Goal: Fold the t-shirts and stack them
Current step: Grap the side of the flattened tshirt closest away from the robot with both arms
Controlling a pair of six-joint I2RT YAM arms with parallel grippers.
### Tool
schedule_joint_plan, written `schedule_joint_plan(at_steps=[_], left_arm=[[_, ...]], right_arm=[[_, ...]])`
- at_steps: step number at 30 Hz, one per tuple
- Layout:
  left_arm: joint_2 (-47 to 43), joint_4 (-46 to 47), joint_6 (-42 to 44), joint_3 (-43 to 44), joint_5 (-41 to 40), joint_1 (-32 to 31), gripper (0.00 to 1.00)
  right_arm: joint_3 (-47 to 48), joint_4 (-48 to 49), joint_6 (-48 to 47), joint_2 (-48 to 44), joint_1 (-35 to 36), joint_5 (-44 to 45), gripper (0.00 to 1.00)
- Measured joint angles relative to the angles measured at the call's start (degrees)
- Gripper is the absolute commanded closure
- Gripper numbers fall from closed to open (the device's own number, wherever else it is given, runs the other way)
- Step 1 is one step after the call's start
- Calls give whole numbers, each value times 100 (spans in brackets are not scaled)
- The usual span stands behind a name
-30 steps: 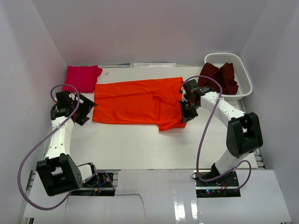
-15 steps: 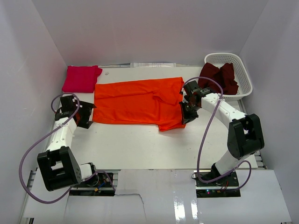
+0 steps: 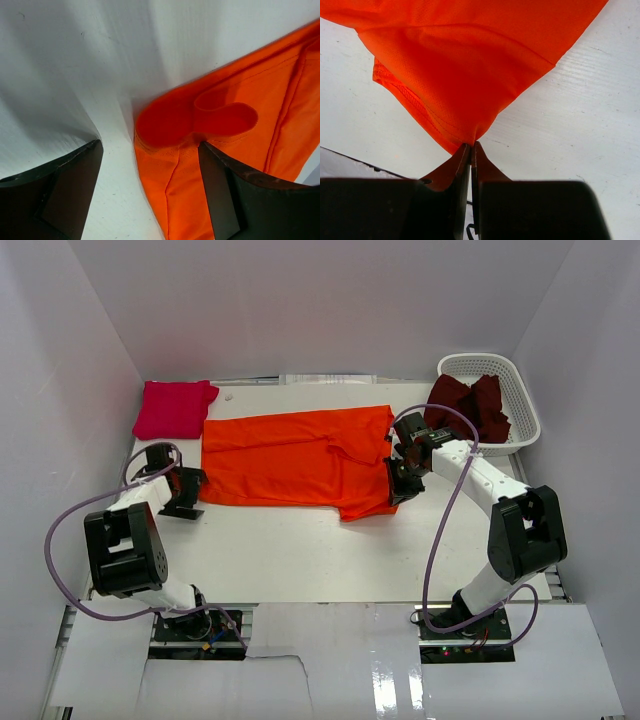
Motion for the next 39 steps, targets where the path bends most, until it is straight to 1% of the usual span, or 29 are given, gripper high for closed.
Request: schedule_joint_plan(at_steps=[12,15,16,18,20,24,28,39], left_arm=[[68,63,7,446,-457,-199,15],[70,59,2,505,-509,-269,18],[79,59,2,527,-516,-293,21],[129,59,-7,592,-529,-341,24],[227,63,-7,673,-566,-398,25],[378,39,-4,782,-584,-509,25],[334,-11,-7,782,-623,-621,25],[223,-127,-7,780,-643,-662,25]], right_arm=[[-39,37,0,-9,0,-4,92],[-98,81,0,-9,0,-4,92],[-105,81,0,-9,0,-4,92],[-107,92,0,-9,2,-7,92],[-111,96,0,-9,0,-4,92],[-114,98,0,-9,0,-4,92],[-138,116,0,-9,0,-4,92],[-179,125,0,-9,2,-24,92]])
